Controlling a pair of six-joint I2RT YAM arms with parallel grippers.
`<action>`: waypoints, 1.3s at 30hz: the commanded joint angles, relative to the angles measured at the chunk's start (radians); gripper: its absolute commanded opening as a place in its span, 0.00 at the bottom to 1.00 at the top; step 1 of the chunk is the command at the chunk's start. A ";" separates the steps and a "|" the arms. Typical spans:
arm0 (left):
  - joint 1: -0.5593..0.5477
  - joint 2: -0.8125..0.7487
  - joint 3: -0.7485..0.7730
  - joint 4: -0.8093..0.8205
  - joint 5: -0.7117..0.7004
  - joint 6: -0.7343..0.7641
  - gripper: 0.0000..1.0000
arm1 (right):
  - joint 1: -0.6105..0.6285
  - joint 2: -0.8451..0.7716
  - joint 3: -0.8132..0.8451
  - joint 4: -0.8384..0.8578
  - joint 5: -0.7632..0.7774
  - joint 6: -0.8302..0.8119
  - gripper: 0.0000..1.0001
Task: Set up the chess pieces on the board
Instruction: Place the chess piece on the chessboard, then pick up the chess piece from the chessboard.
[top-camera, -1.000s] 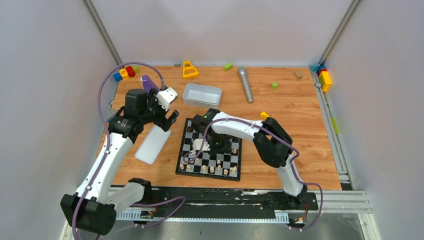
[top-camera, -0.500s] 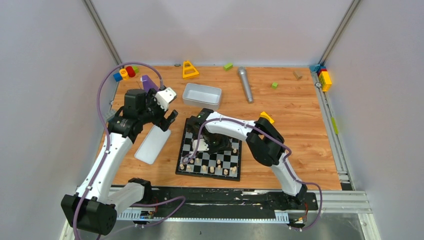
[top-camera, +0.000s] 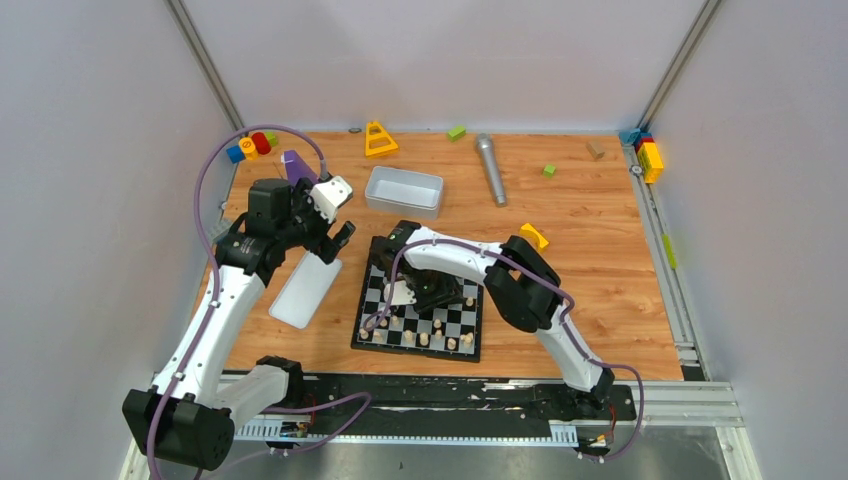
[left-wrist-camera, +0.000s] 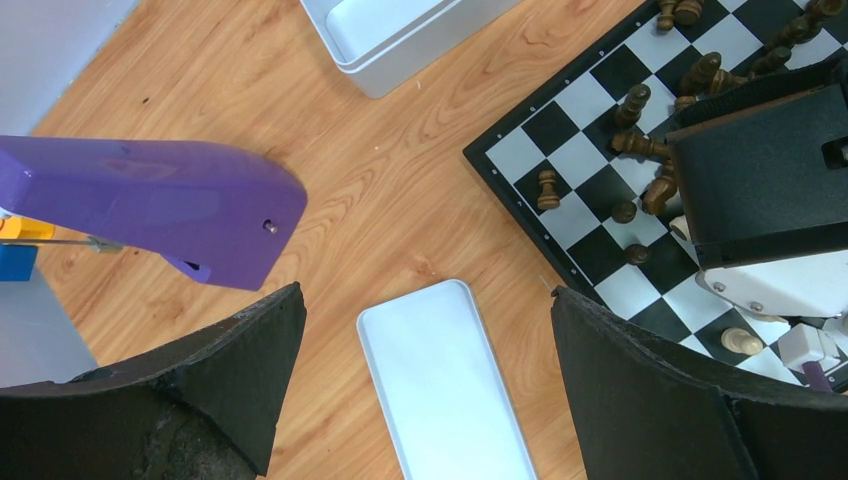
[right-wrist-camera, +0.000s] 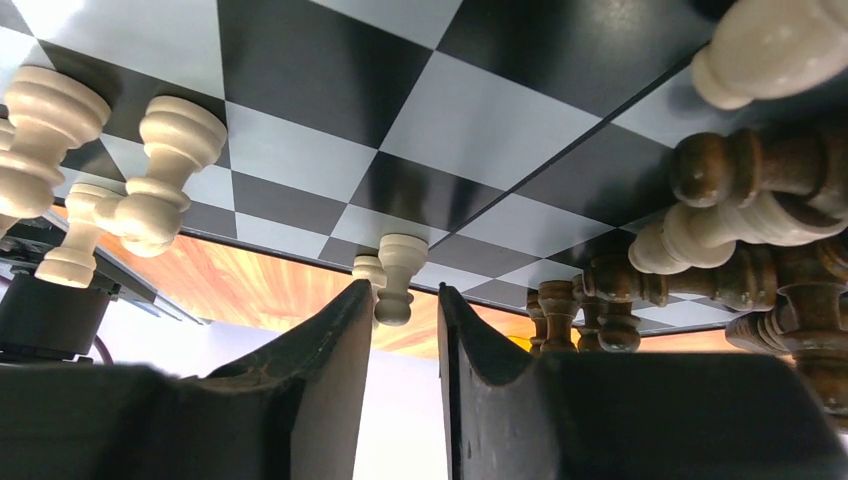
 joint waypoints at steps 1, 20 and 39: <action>0.010 -0.017 0.002 0.010 0.012 0.016 1.00 | 0.010 -0.003 0.037 -0.021 0.027 -0.009 0.33; 0.010 0.001 0.021 0.003 0.060 0.000 1.00 | -0.213 -0.402 -0.147 0.267 -0.447 0.193 0.56; 0.010 -0.024 -0.056 -0.002 0.186 -0.033 1.00 | -0.321 -0.761 -0.745 0.807 -0.553 0.408 0.57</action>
